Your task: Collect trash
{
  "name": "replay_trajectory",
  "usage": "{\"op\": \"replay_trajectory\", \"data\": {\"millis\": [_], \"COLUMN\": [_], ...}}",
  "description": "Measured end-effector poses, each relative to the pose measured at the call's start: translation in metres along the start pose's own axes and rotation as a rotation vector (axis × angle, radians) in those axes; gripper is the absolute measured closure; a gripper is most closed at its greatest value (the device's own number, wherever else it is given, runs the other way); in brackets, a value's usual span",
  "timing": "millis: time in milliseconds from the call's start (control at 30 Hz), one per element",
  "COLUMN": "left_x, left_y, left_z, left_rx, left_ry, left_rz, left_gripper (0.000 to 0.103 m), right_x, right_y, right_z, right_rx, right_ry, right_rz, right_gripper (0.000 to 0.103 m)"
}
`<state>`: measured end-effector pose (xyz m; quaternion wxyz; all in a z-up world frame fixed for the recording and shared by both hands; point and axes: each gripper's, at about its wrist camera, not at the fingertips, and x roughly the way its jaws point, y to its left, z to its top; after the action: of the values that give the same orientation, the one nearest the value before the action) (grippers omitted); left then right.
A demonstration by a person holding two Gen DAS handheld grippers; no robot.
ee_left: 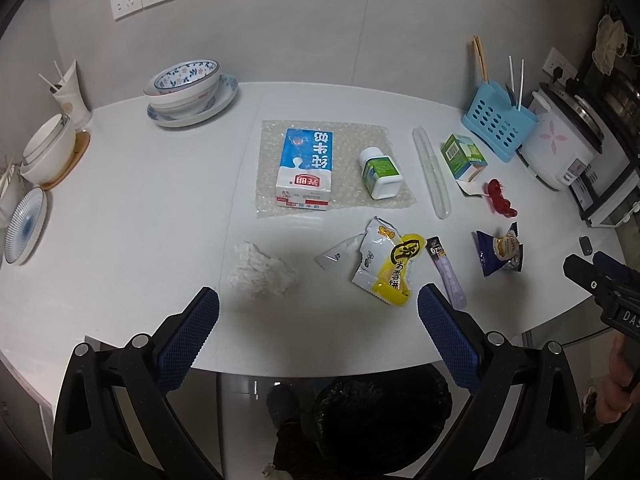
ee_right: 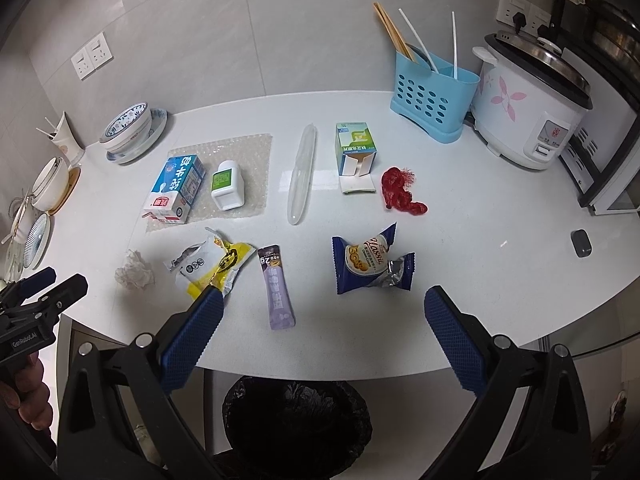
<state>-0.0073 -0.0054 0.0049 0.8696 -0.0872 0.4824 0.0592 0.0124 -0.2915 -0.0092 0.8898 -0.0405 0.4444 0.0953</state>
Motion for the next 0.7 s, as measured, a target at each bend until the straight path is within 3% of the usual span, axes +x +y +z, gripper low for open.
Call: {"op": "replay_trajectory", "data": {"millis": [700], "left_x": [-0.001], "left_y": [0.008], "left_z": [-0.004], "left_rx": [-0.008], "left_ry": [0.007], "left_rz": [0.000], "left_gripper": [0.006], "right_x": [-0.005], "right_y": [0.013], "right_z": [-0.002], "right_rx": [-0.020], "right_ry": [-0.006], "right_rz": [0.032], "right_gripper": [0.007]}}
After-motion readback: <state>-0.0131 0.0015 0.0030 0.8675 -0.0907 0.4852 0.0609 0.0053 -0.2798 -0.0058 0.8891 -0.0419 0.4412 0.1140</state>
